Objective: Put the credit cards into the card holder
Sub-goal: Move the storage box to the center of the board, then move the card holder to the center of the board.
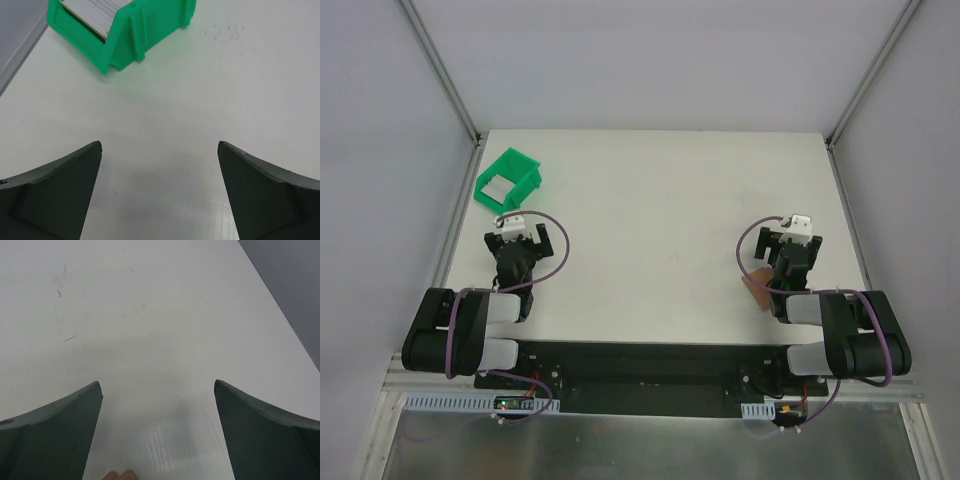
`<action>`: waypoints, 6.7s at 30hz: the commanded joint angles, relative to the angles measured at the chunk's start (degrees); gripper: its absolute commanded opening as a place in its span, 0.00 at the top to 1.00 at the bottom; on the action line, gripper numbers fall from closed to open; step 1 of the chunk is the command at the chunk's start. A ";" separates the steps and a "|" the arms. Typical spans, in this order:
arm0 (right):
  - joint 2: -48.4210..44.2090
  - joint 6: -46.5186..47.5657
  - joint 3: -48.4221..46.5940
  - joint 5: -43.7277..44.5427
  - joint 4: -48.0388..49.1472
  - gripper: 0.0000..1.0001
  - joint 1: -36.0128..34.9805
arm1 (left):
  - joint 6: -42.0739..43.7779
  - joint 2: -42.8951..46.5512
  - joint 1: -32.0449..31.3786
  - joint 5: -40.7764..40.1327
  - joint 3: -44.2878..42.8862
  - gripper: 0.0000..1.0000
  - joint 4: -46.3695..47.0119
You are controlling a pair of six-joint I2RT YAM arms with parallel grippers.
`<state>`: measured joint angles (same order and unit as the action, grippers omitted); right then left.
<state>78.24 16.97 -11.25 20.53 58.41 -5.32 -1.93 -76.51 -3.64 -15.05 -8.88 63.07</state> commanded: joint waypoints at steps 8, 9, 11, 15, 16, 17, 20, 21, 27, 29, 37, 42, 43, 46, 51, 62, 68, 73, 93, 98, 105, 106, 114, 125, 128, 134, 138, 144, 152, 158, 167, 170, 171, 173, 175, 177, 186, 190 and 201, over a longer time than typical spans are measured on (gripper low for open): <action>-5.80 0.78 -0.10 0.02 -0.65 0.04 -0.91 | 0.18 -0.04 0.30 0.11 -1.22 0.01 1.00; -8.08 0.87 -0.79 0.99 -4.24 0.04 -1.44 | 0.09 -0.04 0.30 0.11 -1.40 0.01 0.83; -14.40 -1.31 -3.77 3.01 -15.64 0.04 -1.53 | 0.18 -0.13 0.30 0.11 -1.40 0.01 0.82; -20.22 -3.35 -11.24 2.06 -35.35 0.04 -1.45 | 1.13 3.29 0.13 1.41 -1.31 0.01 -0.85; -21.27 -4.57 -13.17 1.36 -38.69 0.04 -1.53 | 1.40 5.21 -0.31 0.64 -1.92 0.01 -3.37; -21.98 -7.19 -14.49 0.57 -41.68 0.04 -1.53 | 0.80 8.28 -0.75 -1.80 -4.19 0.01 -9.31; -23.91 -12.30 -18.80 -2.50 -50.55 0.04 -1.45 | -2.89 14.80 -0.67 -6.65 -11.66 0.01 -27.69; -24.27 -13.36 -20.38 -4.08 -53.20 0.04 -1.45 | -2.99 16.12 -0.67 -6.05 -13.86 0.01 -31.04; -24.89 -18.90 -26.63 -13.66 -64.47 0.04 -1.45 | -7.55 17.28 -0.67 3.17 -26.07 0.01 -45.21; -25.06 -19.60 -27.86 -16.04 -66.40 0.04 -1.45 | -6.25 14.13 -0.58 5.46 -32.39 0.01 -51.71; -27.78 -19.61 -30.76 -25.80 -73.25 0.02 -1.53 | -5.96 -1.60 4.94 22.32 -54.02 0.01 -62.70; -31.12 -18.47 -32.17 -28.79 -79.32 0.02 -1.45 | -5.54 -9.87 6.98 28.23 -63.17 0.01 -64.56; -32.08 -18.38 -32.09 -28.80 -80.37 0.02 -1.45 | -5.01 -11.71 7.33 29.97 -64.84 0.01 -64.56; -35.16 -18.29 -31.56 -29.06 -82.40 0.03 -1.45 | -4.57 -16.73 9.17 34.19 -70.73 0.01 -67.02; -38.77 -18.11 -31.29 -29.15 -85.83 0.04 -1.45 | -2.90 -24.55 10.84 35.80 -78.03 0.01 -69.39; -42.55 -19.43 -29.98 -30.46 -88.65 0.04 -1.45 | -1.05 -36.51 12.16 36.84 -87.61 0.01 -71.07; -43.34 -20.92 -29.45 -31.87 -88.91 0.04 -1.45 | -0.35 -41.34 12.25 38.07 -91.31 0.01 -72.47; -44.05 -21.81 -29.27 -32.93 -89.26 0.04 -1.45 | -0.18 -45.65 12.34 39.30 -94.82 0.01 -75.19; -43.61 -23.39 -27.34 -34.16 -87.95 0.04 -1.45 | -2.02 -48.30 12.16 47.65 -94.39 0.01 -79.59; -43.35 -24.09 -26.46 -34.68 -87.33 0.04 -1.53 | -2.99 -46.80 11.29 49.41 -92.37 0.02 -79.59; -43.34 -24.62 -25.23 -34.95 -86.45 0.04 -1.45 | -4.83 -43.91 9.53 50.12 -88.50 0.05 -79.50; -43.34 -24.71 -25.06 -34.95 -86.19 0.04 -1.53 | -5.18 -43.38 9.09 50.03 -87.89 0.05 -79.50; -42.64 -26.02 -23.47 -35.48 -84.78 0.04 -1.45 | -6.77 -39.25 4.97 51.96 -82.44 0.07 -79.50; -42.12 -26.73 -21.45 -34.69 -83.46 0.04 -1.45 | -9.49 -34.41 -4.17 51.96 -75.93 0.08 -78.63; -41.76 -26.82 -21.36 -34.25 -83.55 0.04 -1.45 | -10.72 -33.01 -6.99 51.44 -74.97 0.08 -78.01; -41.59 -27.08 -20.92 -33.72 -83.64 0.04 -1.45 | -15.46 -32.39 -12.52 50.74 -73.91 0.08 -75.38; -41.41 -27.43 -20.40 -33.28 -83.55 0.04 -1.45 | -20.55 -32.82 -16.13 49.85 -74.00 0.08 -73.10; -39.92 -27.43 -20.22 -33.02 -83.29 0.04 -1.45 | -26.18 -35.46 -22.81 47.66 -77.59 0.07 -71.33; -38.78 -28.04 -20.48 -32.66 -83.11 0.04 -1.45 | -32.86 -38.70 -29.93 41.94 -83.30 0.06 -67.64; -36.49 -28.75 -21.45 -33.45 -82.32 0.04 -1.45 | -35.24 -43.28 -30.90 43.08 -89.89 0.05 -66.58; -32.01 -26.38 -27.85 -23.46 -89.42 0.04 -1.10 | -30.77 -36.70 -30.81 40.63 -85.17 0.01 -66.67; -30.17 -24.98 -30.06 -17.56 -93.12 0.04 0.04 | -27.96 -33.10 -30.73 39.57 -82.79 0.01 -66.84; -29.55 -23.14 -30.50 -19.90 -93.22 0.03 0.40 | -26.99 -31.96 -30.64 39.31 -81.92 0.01 -67.02; -28.23 -20.23 -30.68 -28.67 -90.77 0.01 0.58 | -25.41 -29.59 -30.55 37.56 -79.98 0.01 -68.07; -26.04 -21.10 -31.03 -34.40 -89.10 0.06 0.58 | -24.09 -27.13 -30.29 35.27 -77.00 0.01 -68.78; -22.89 -23.46 -31.12 -40.80 -84.81 0.10 0.49 | -22.77 -23.62 -29.33 31.94 -72.44 0.01 -69.13; -10.13 -26.38 -40.42 -41.83 -83.00 0.22 -2.24 | -23.90 -12.36 -21.07 26.83 -57.22 0.01 -69.13; -10.03 -24.71 -43.86 -25.58 -93.45 0.08 -0.75 | -22.32 -4.90 -20.44 23.58 -50.98 0.01 -69.22; -23.22 -23.38 -29.54 -28.69 -96.92 0.04 24.38 | -19.96 13.57 -20.53 23.30 -40.34 0.01 -66.50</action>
<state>57.60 -7.64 -44.16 -2.59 -37.17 13.76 -24.38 -66.81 -23.97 8.34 -51.00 -6.22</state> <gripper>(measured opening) 0.964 0.990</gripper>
